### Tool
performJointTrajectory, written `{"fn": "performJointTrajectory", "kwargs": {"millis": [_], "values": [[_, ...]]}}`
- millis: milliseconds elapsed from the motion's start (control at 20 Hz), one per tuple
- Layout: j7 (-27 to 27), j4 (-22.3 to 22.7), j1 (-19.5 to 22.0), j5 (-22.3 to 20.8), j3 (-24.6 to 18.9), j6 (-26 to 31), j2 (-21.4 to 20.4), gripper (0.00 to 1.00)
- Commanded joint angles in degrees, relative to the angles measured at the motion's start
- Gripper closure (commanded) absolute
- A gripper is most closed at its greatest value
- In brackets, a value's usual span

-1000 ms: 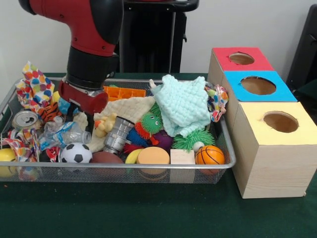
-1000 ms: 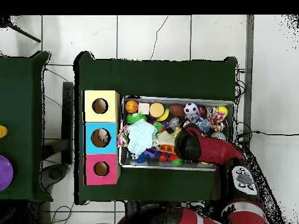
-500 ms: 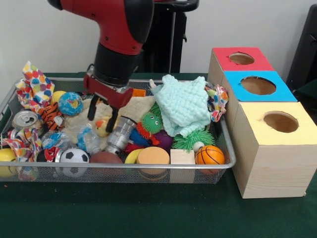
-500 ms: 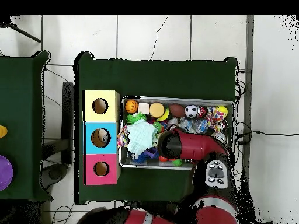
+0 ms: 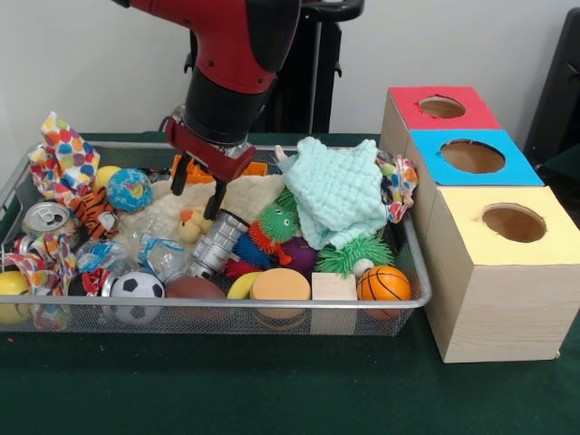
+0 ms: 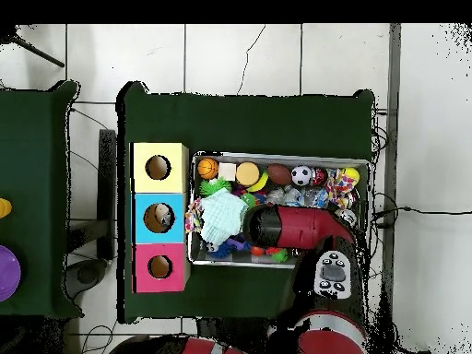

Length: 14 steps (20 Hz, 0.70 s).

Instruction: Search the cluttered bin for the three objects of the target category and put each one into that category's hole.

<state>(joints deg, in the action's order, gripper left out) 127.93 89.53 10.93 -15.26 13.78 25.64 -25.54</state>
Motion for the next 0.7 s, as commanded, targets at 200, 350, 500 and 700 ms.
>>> {"fn": "performJointTrajectory", "kwargs": {"millis": [200, 350, 500, 700], "values": [[0.02, -4.31, -0.32, -3.63, 0.39, 2.02, 2.1, 0.0], [-1.9, -6.04, -0.49, -5.33, 1.31, 1.58, 1.52, 0.0], [-4.1, -6.61, 0.47, -7.14, -0.13, -0.43, 1.22, 0.0], [-10.38, -6.09, 5.19, -9.23, -6.81, -1.68, 0.61, 0.0]]}}
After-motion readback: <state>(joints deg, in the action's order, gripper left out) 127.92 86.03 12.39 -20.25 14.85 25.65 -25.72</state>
